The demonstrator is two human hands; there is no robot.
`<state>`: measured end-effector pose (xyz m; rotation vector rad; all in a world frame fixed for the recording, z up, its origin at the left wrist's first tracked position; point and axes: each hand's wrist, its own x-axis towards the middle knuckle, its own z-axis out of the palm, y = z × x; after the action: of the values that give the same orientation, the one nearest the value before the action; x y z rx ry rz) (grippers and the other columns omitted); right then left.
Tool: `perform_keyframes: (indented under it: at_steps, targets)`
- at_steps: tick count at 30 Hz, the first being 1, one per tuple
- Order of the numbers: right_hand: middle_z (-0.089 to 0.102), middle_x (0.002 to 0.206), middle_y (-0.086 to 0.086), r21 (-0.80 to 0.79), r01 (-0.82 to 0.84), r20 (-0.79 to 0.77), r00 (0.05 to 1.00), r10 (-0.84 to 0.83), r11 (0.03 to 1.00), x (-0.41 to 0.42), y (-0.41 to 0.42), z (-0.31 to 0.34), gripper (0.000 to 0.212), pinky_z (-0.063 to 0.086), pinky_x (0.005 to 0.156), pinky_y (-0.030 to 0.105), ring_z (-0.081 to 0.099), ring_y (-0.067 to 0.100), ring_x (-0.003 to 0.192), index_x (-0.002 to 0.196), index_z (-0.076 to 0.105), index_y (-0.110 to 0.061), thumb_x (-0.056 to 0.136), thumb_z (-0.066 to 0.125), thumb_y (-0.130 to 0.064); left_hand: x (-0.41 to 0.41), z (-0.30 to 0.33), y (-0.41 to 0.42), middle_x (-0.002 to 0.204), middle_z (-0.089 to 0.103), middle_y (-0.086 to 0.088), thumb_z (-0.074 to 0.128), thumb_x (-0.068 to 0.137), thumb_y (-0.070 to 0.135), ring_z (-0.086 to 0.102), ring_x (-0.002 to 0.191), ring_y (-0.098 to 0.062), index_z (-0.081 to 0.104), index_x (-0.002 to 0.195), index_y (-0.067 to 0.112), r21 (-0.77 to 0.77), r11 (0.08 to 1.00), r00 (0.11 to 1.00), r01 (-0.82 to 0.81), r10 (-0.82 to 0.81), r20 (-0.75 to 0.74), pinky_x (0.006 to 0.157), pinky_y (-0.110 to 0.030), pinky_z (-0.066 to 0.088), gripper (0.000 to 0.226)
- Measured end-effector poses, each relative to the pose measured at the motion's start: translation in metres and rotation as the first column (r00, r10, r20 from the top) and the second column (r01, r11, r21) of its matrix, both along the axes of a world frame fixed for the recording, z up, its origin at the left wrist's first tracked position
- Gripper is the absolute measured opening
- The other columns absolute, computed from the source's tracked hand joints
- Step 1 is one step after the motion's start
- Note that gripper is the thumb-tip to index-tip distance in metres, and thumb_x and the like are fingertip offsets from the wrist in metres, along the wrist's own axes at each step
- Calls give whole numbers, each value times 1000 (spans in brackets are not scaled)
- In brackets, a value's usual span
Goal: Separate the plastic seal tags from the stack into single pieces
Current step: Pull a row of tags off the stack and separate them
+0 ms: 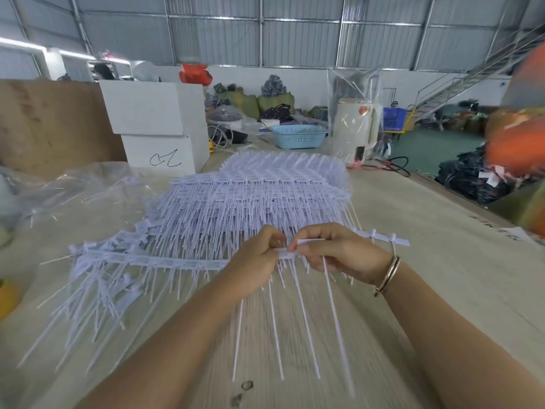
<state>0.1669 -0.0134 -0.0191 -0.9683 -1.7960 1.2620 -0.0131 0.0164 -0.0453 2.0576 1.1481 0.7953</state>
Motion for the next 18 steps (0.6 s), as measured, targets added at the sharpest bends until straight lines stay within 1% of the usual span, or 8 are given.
perform_keyframes:
  at_steps: [3, 5, 6, 8, 10, 12, 16, 18]
  targets:
    - [63, 78, -4, 148, 179, 83, 978, -193, 973, -10, 3, -7, 14, 44, 65, 15, 56, 6, 70, 92, 72, -20, 90, 61, -11, -1, -3, -1, 85, 54, 1, 46, 92, 7, 50, 65, -13, 40, 103, 29, 95, 995, 1000, 14, -12, -25, 56, -24, 38, 25]
    - [58, 96, 0, 268, 258, 141, 943, -302, 928, -18, 6, -12, 12, 43, 80, 16, 56, 5, 87, 98, 71, -14, 88, 64, -11, 0, -3, -1, 85, 52, 1, 47, 92, 3, 49, 66, -13, 37, 102, 27, 127, 992, 998, 27, -34, 53, 56, -22, 37, 28]
    - [55, 98, 1, 313, 273, 163, 928, -334, 910, -20, 7, -14, 12, 42, 82, 17, 54, 5, 88, 98, 70, -12, 87, 66, -11, 0, -2, -1, 89, 52, 2, 48, 92, 2, 52, 70, -16, 36, 102, 26, 131, 991, 994, 31, -44, 95, 61, -25, 42, 28]
    - [54, 91, -3, 312, 264, 184, 926, -331, 913, -22, 8, -15, 8, 40, 75, 16, 52, 0, 78, 94, 64, -16, 87, 66, -12, -1, -2, -2, 94, 53, 1, 51, 93, 4, 59, 82, -27, 36, 103, 26, 125, 991, 987, 41, -60, 147, 72, -36, 47, 29]
    - [52, 80, -11, 273, 229, 241, 924, -296, 935, -23, 7, -16, 12, 35, 62, 10, 46, -7, 60, 93, 56, -21, 88, 66, -15, -2, -3, -2, 92, 56, 2, 54, 93, 7, 61, 84, -25, 35, 100, 34, 123, 992, 991, 40, -55, 126, 71, -31, 46, 33]
    - [49, 77, -10, 278, 210, 323, 899, -297, 937, -22, 7, -17, 17, 33, 54, 10, 42, -6, 52, 94, 53, -23, 87, 67, -18, -5, -4, -2, 89, 60, 3, 56, 92, 11, 61, 81, -18, 38, 95, 39, 107, 994, 996, 29, -38, 83, 69, -25, 45, 34]
    - [53, 85, -8, 226, 225, 189, 944, -270, 948, -18, 6, -13, 16, 38, 61, 10, 45, 0, 63, 97, 55, -24, 88, 65, -15, -16, -4, 5, 79, 62, 4, 46, 98, 23, 60, 71, -19, 53, 88, 29, 218, 976, 994, -7, 32, -108, 66, -33, 43, 13]
    - [53, 93, -7, 183, 212, 214, 944, -250, 960, -16, 6, -11, 18, 39, 64, 10, 48, 2, 69, 104, 56, -26, 89, 63, -18, -19, -6, 8, 63, 55, 5, 43, 99, 26, 53, 60, -15, 52, 68, 25, 263, 965, 980, 6, 47, -195, 60, -29, 34, 32]
